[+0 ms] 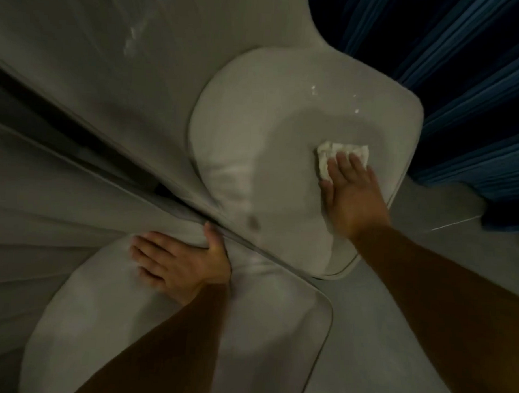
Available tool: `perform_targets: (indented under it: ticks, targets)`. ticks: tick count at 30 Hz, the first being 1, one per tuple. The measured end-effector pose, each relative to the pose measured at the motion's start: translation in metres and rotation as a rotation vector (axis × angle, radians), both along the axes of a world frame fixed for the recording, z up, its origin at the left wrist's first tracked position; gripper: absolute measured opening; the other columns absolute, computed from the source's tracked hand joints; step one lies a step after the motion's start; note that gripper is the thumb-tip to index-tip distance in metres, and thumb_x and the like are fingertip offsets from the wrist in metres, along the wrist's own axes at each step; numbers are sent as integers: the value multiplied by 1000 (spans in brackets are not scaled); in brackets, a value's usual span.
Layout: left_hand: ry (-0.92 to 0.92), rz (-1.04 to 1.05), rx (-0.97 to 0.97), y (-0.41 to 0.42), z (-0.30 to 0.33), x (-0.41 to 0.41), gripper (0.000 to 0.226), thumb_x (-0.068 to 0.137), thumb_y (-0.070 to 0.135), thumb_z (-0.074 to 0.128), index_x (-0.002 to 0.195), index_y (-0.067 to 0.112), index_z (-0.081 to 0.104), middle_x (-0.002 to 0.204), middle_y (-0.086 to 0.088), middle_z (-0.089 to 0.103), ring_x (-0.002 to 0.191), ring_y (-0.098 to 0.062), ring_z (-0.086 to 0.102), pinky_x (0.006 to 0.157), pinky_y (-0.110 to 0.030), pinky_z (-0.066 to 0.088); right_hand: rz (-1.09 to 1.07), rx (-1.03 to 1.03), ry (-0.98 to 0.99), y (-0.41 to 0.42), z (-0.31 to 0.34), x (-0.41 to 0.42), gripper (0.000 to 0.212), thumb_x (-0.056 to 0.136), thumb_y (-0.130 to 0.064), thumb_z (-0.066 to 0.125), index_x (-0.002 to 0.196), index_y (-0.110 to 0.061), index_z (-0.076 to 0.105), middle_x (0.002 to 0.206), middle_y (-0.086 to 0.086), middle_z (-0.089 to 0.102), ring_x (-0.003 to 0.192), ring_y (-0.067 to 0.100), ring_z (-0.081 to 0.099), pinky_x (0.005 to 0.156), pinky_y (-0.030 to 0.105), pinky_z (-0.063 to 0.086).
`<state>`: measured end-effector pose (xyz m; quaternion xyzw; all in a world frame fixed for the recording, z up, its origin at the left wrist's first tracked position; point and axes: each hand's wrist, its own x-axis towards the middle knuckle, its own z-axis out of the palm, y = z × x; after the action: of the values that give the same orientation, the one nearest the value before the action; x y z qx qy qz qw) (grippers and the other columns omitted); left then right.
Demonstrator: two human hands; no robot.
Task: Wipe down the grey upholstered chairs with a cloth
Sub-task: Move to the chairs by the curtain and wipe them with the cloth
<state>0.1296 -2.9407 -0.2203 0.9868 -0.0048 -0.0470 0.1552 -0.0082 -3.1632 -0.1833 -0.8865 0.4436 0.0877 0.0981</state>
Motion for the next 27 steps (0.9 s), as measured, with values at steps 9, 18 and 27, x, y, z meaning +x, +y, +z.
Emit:
perform_targets:
  ticks: [9, 18, 27]
  targets:
    - [250, -165, 119, 2, 46, 12, 86, 99, 55, 47, 157, -5, 23, 165, -25, 16, 154, -34, 11, 121, -48, 11, -51, 59, 113, 11, 15, -23, 57, 102, -42, 15, 153, -18, 26, 162, 1, 18, 150, 19, 9, 119, 38, 1]
    - [244, -376, -88, -35, 118, -4, 45, 104, 29, 40, 86, 2, 69, 89, -22, 71, 84, -40, 66, 71, -39, 48, -72, 81, 69, 6, 18, -21, 53, 103, -39, 22, 149, -17, 35, 159, 1, 28, 148, 18, 17, 120, 37, 6]
    - [-241, -1251, 64, -97, 90, 89, 38, 95, 29, 55, 119, 2, 69, 127, -21, 63, 114, -41, 56, 93, -45, 47, -74, 59, 14, 7, 13, -23, 53, 102, -38, 23, 148, -16, 39, 156, 2, 33, 147, 19, 20, 119, 36, 8]
